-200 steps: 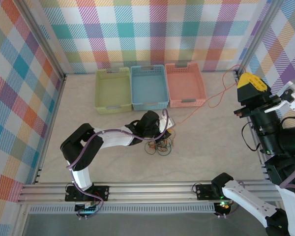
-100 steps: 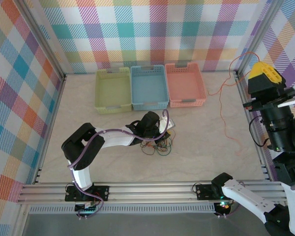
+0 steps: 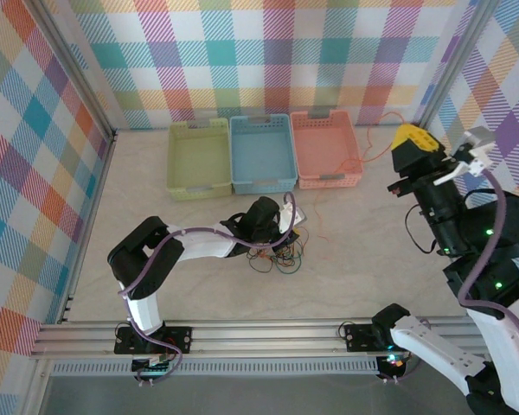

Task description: Untangle the cables

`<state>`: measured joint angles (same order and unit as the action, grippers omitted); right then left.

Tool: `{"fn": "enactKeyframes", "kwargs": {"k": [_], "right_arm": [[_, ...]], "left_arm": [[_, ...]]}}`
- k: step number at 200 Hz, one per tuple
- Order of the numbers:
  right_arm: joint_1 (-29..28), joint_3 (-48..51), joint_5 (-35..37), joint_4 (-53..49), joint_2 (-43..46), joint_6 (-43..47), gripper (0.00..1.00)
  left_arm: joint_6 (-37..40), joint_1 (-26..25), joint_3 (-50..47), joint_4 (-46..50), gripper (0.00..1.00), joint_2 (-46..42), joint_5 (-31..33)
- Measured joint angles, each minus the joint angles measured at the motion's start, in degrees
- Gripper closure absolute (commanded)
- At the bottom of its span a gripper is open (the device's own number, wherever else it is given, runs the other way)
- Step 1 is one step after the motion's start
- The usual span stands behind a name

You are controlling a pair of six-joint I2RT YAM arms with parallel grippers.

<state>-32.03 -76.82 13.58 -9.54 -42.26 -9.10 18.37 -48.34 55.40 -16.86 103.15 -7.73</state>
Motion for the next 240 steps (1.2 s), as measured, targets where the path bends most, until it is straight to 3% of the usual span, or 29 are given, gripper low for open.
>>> {"fn": "enactKeyframes", "kwargs": {"k": [27, 59, 83, 124, 158, 193, 240], "right_arm": [[0.0, 3.5, 0.3, 0.9, -0.4, -1.0, 1.00], [0.0, 4.0, 0.3, 1.3, -2.5, -1.6, 1.00], [0.0, 4.0, 0.3, 1.9, -3.7, -2.0, 1.00], [0.2, 4.0, 0.3, 2.3, -5.2, -2.0, 1.00], [0.3, 3.9, 0.2, 4.8, -8.2, -1.7, 1.00], [1.7, 0.2, -2.6, 9.8, -17.7, 0.9, 1.00], [2.8, -12.3, -7.9, 13.9, -35.3, 0.9, 1.00]], "left_arm": [[-1.3, 0.0, -3.0, -3.0, 0.60, -1.9, 2.7], [-2.5, 0.0, -6.2, -6.8, 0.44, -5.0, 6.0], [-3.8, 0.0, -8.2, -9.5, 0.41, -7.6, 10.1], [-6.8, 0.0, -12.1, -13.3, 0.40, -12.5, 21.2], [-12.5, 0.2, -13.2, -12.7, 0.40, -16.3, 34.2], [-20.8, 4.4, -13.9, -7.2, 0.40, -21.1, 41.7], [-30.2, 10.3, -16.7, -1.3, 0.40, -26.2, 42.9]]}}
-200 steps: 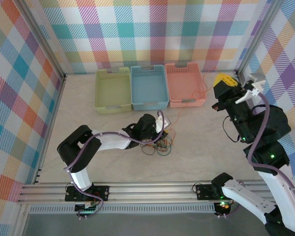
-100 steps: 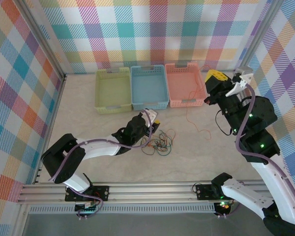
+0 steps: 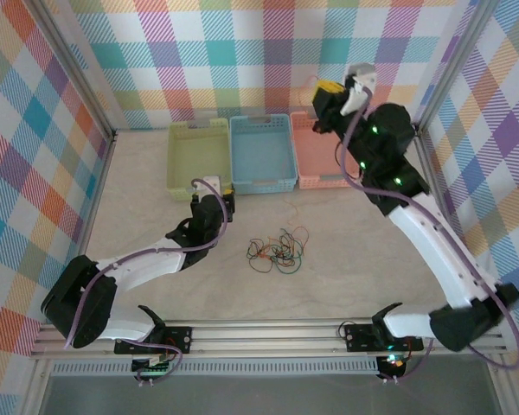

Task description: Untangle the cables

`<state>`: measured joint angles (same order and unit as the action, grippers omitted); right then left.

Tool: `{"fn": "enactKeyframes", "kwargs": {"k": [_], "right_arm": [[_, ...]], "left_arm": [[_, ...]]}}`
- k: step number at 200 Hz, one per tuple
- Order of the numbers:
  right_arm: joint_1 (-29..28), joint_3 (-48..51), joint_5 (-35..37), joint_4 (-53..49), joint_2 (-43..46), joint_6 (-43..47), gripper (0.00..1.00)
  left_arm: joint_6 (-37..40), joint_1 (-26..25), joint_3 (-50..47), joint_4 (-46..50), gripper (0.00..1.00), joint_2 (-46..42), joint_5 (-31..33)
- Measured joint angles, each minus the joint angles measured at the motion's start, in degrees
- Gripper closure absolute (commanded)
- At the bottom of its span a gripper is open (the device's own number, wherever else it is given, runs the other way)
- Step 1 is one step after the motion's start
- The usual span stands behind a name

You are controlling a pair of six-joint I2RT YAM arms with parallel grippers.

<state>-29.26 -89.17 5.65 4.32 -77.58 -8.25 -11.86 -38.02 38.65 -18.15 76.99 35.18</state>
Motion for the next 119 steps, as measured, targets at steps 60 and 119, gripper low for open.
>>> {"fn": "enactKeyframes", "kwargs": {"k": [60, 119], "right_arm": [[1.3, -25.2, -3.5, 4.8, -20.5, -0.2, 1.00], [2.5, -53.3, -5.3, 1.9, -43.1, -3.0, 1.00]], "left_arm": [[-4.9, 1.5, 0.0, 3.3, 0.41, 0.1, -2.0], [-5.8, 2.2, 0.0, 3.3, 0.41, 0.3, -3.8]]}}
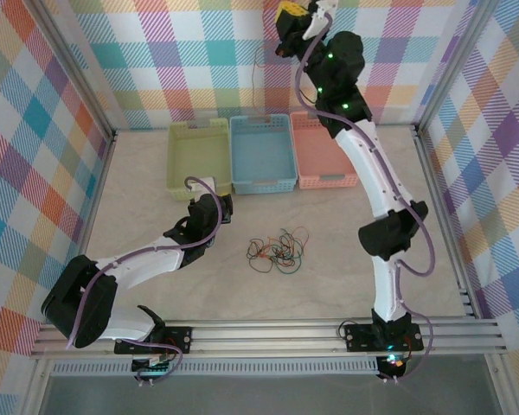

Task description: Untangle the cables

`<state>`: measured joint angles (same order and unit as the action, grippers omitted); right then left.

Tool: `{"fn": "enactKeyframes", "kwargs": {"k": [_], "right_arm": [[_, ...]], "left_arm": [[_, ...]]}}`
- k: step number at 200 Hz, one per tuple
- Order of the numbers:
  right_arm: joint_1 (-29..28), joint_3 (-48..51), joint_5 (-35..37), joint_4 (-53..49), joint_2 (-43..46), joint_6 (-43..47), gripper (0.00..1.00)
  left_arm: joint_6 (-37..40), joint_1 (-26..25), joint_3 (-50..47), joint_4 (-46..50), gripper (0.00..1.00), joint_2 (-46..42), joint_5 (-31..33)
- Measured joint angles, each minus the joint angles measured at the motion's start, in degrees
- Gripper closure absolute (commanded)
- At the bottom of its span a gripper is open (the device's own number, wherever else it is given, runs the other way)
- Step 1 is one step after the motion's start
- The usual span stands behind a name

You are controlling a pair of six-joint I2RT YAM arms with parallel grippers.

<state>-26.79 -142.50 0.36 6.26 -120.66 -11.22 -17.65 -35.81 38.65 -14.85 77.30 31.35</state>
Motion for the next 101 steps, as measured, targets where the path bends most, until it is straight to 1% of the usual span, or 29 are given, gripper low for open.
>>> {"fn": "enactKeyframes", "kwargs": {"k": [9, 21, 67, 76, 83, 101], "right_arm": [[0.2, 1.0, 0.0, -0.3, -1.0, -0.3, 1.00], [0.2, 5.4, 0.1, 0.4, -1.3, -0.3, 1.00], [1.1, 29.3, 2.3, 4.9, -1.9, -0.3, 1.00], [1.3, 33.3, 3.1, 5.1, -2.3, -0.4, 0.90], [1.4, 36.2, 3.6, 5.2, -2.6, -0.8, 0.81], [1.7, 40.3, 3.8, 4.3, -3.5, -1.0, 0.64]], "left_arm": [[0.0, 0.0, 0.0, 0.1, 0.41, 0.2, -0.3], [-0.2, 0.0, 0.0, 0.3, 0.41, 0.3, -0.5], [-0.4, 0.0, 0.0, 0.4, 0.41, 0.8, -0.9], [-0.4, 0.0, 0.0, 0.4, 0.41, 0.9, -1.1], [-0.4, 0.0, 0.0, 0.4, 0.41, 0.9, -1.3], [-0.4, 0.0, 0.1, 0.4, 0.41, 1.0, -1.9]]}}
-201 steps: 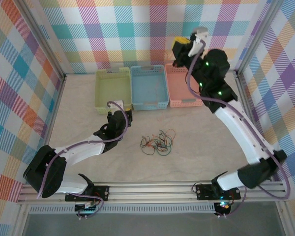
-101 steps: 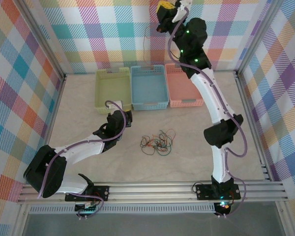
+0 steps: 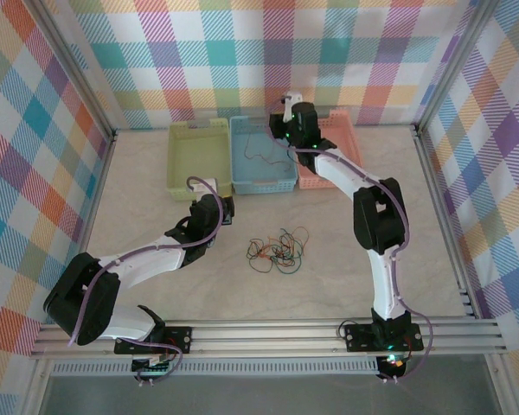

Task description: Untangle the cables

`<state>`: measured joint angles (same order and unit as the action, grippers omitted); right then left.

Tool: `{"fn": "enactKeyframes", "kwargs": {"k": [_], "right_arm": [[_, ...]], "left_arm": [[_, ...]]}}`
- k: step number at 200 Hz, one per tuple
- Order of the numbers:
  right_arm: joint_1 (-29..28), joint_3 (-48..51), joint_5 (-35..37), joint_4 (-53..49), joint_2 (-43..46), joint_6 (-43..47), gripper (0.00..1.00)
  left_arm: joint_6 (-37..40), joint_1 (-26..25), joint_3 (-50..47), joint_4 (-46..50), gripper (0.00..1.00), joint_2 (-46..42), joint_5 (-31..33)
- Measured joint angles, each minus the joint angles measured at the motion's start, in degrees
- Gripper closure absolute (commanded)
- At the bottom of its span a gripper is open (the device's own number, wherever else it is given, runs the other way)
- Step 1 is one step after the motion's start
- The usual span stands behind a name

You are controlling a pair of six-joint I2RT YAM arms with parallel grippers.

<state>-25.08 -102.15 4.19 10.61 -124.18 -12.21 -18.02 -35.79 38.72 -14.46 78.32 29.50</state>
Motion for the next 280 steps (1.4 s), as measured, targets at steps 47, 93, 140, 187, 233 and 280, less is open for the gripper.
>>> {"fn": "enactKeyframes", "kwargs": {"k": [47, 93, 140, 187, 233, 280], "right_arm": [[0.4, 2.0, -2.6, -4.8, 3.6, 1.0, 0.48], [0.4, 22.2, -8.3, -1.7, 27.3, 2.1, 0.50], [0.4, 48.1, -15.5, 5.1, 42.5, 5.9, 0.54], [-0.4, 59.4, -26.4, 5.2, 41.7, 8.3, 0.56], [-5.4, 56.1, -29.3, 1.3, 31.8, 8.9, 0.57], [-10.3, 50.4, -28.9, -7.6, 26.3, 10.5, 0.54]], "left_arm": [[0.0, 0.0, 0.1, 0.3, 0.41, 0.3, -1.6], [1.5, 0.0, 0.1, 0.6, 0.41, 0.4, -7.3], [4.7, 0.0, 0.6, 0.5, 0.41, 0.4, -20.2], [3.7, 0.0, 2.8, 3.4, 0.40, -2.1, -24.9], [0.6, 0.1, 4.2, 7.8, 0.40, -3.5, -25.9], [-0.7, 0.1, 2.2, 8.5, 0.40, -7.7, -24.3]]}}
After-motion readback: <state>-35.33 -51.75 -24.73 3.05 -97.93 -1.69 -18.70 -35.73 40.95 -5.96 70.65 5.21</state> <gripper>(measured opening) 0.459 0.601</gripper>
